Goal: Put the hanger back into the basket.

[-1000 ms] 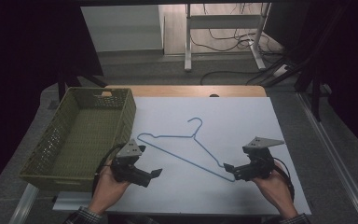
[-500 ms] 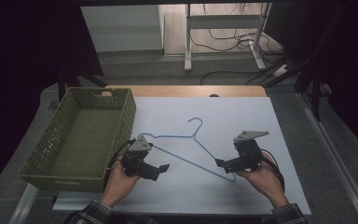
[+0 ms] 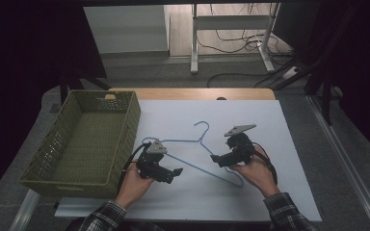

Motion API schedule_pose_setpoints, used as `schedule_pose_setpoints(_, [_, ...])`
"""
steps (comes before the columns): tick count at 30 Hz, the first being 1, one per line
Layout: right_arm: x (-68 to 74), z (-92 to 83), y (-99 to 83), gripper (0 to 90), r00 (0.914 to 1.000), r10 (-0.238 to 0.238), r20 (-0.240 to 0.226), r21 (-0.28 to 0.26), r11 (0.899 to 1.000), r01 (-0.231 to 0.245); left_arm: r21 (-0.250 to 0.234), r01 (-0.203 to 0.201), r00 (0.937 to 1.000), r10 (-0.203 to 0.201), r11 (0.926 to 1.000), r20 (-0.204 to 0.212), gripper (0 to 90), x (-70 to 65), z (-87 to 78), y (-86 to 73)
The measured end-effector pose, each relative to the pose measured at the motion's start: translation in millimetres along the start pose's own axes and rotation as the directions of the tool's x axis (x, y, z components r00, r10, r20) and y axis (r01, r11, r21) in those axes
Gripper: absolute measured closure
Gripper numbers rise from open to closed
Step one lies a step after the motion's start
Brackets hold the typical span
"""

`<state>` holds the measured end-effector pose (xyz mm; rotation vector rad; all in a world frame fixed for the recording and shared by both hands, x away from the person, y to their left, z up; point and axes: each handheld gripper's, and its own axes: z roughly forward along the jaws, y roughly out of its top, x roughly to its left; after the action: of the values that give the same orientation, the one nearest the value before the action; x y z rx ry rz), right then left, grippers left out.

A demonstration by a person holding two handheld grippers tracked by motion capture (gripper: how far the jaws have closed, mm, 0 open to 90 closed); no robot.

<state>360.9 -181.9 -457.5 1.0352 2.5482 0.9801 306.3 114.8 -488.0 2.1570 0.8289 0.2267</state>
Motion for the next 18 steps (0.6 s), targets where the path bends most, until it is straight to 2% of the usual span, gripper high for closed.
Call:
schedule_pose_setpoints(3, [-1.5,6.2,4.1,10.8,1.0,-0.003,0.001,0.005,1.0,0.003,0.008,-0.001,1.0,0.001,1.0,-0.005,0.1,1.1,0.3,-1.5])
schedule_pose_setpoints(5, [-3.5,16.2,9.5,17.6,0.9999,-0.014,0.01,0.018,1.0,0.013,0.012,0.001,1.0,-0.001,0.9999,-0.007,0.1,2.7,0.6,-3.3])
schedule_pose_setpoints(7, [-4.3,19.6,11.2,19.7,0.9997,-0.02,0.012,0.016,1.0,0.02,0.015,0.007,1.0,-0.006,0.9999,-0.006,0.2,4.3,0.8,-5.2])
schedule_pose_setpoints(9, [-5.2,26.1,14.4,26.6,0.9996,-0.027,0.013,0.026,0.999,0.026,0.019,0.009,0.9999,-0.009,0.9998,-0.008,0.3,5.2,0.8,-7.0])
schedule_pose_setpoints(10, [-6.5,33.2,17.1,34.0,0.9993,-0.031,0.019,0.036,0.999,0.03,0.021,0.012,0.9999,-0.011,0.9997,-0.01,0.3,5.4,0.7,-8.8])
schedule_pose_setpoints(11, [-6.5,33.2,17.1,34.0,0.9993,-0.031,0.019,0.036,0.999,0.03,0.021,0.012,0.9999,-0.011,0.9997,-0.01,0.3,5.4,0.7,-8.8])
schedule_pose_setpoints(12, [-7.8,40.9,19.0,42.1,0.9998,-0.019,0.01,0.048,0.999,0.019,0.025,0.008,0.9999,-0.007,0.9997,-0.014,0.3,5.1,0.3,-10.3])
schedule_pose_setpoints(13, [-7.8,40.9,19.0,42.1,0.9998,-0.019,0.01,0.048,0.999,0.019,0.025,0.008,0.9999,-0.007,0.9997,-0.014,0.3,5.1,0.3,-10.3])
schedule_pose_setpoints(14, [-9.3,48.7,19.9,50.8,0.9997,-0.022,0.014,0.052,0.998,0.021,0.028,0.005,0.9998,-0.005,0.9996,-0.017,0.3,4.9,0.0,-11.0])
schedule_pose_setpoints(15, [-9.3,48.7,19.9,50.8,0.9997,-0.022,0.014,0.052,0.998,0.021,0.029,0.005,0.9998,-0.004,0.9996,-0.018,0.3,4.7,-0.2,-11.4])
schedule_pose_setpoints(16, [-10.0,56.7,19.9,58.2,0.9998,-0.013,0.012,0.059,0.998,0.013,0.033,0.002,0.9998,-0.001,0.9995,-0.018,0.3,5.0,-0.2,-12.2])
schedule_pose_setpoints(17, [-10.0,56.7,19.9,58.2,0.9998,-0.013,0.012,0.059,0.998,0.013,0.033,0.002,0.9998,-0.001,0.9995,-0.018,0.3,5.0,-0.2,-12.2])
schedule_pose_setpoints(18, [-10.3,64.2,19.5,64.0,0.9997,-0.016,0.019,0.074,0.997,0.015,0.034,0.001,0.9997,0.0,0.9994,-0.024,0.4,5.0,0.0,-12.7])
